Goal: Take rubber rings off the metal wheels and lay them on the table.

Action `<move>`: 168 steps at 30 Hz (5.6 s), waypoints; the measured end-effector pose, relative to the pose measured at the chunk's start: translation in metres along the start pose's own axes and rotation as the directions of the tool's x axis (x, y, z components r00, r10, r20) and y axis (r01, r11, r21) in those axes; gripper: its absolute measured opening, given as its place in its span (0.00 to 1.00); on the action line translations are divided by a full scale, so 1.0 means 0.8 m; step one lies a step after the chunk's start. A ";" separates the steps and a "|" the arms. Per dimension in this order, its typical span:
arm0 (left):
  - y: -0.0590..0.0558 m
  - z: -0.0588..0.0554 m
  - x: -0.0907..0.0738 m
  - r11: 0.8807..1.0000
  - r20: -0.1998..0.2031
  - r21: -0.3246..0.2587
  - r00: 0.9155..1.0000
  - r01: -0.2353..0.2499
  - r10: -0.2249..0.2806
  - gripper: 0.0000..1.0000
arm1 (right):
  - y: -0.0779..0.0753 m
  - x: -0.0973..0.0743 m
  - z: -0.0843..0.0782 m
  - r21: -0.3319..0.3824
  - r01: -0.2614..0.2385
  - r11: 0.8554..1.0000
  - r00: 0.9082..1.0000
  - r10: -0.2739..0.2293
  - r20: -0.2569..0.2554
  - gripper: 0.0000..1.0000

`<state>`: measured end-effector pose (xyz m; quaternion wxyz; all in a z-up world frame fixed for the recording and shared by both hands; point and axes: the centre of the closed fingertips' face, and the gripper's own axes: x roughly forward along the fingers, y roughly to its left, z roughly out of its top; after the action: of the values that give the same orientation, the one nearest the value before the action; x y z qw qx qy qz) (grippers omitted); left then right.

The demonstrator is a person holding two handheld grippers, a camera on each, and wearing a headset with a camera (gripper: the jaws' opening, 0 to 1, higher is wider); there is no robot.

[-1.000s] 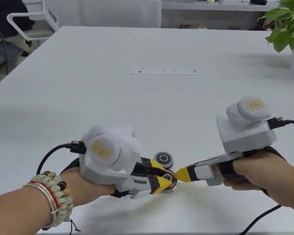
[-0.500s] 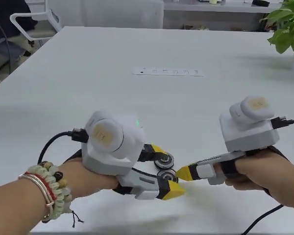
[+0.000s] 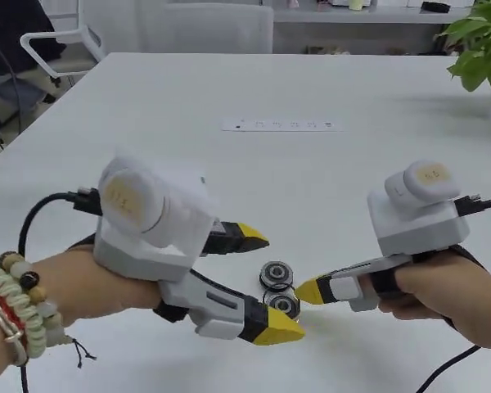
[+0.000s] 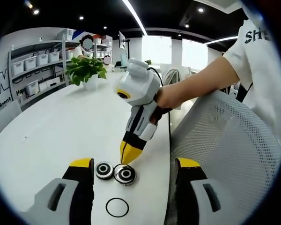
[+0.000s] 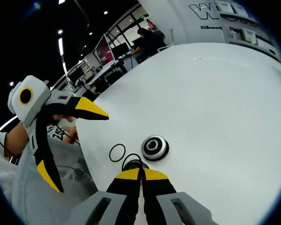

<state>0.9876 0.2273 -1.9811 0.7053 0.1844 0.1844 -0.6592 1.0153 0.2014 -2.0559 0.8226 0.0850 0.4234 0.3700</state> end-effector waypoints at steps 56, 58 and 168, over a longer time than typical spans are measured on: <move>-0.001 -0.073 -0.140 0.914 0.049 -0.260 0.941 -0.311 0.334 0.94 | 0.003 -0.021 0.027 0.012 0.006 1.000 0.995 -0.007 0.104 0.00; -0.001 -0.072 -0.141 0.913 0.059 -0.264 0.940 -0.310 0.336 0.94 | 0.005 -0.021 0.029 0.007 0.003 1.000 0.994 -0.004 0.107 0.00; 0.007 -0.080 -0.145 0.888 0.061 -0.327 0.931 -0.323 0.360 0.82 | 0.064 -0.060 0.142 -0.324 0.143 0.935 0.910 0.005 0.414 0.12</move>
<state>0.9850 0.3600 -1.9775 0.8402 0.0604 0.2078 -0.4972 1.0567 0.2247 -1.9309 0.9074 -0.0014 0.1729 0.3832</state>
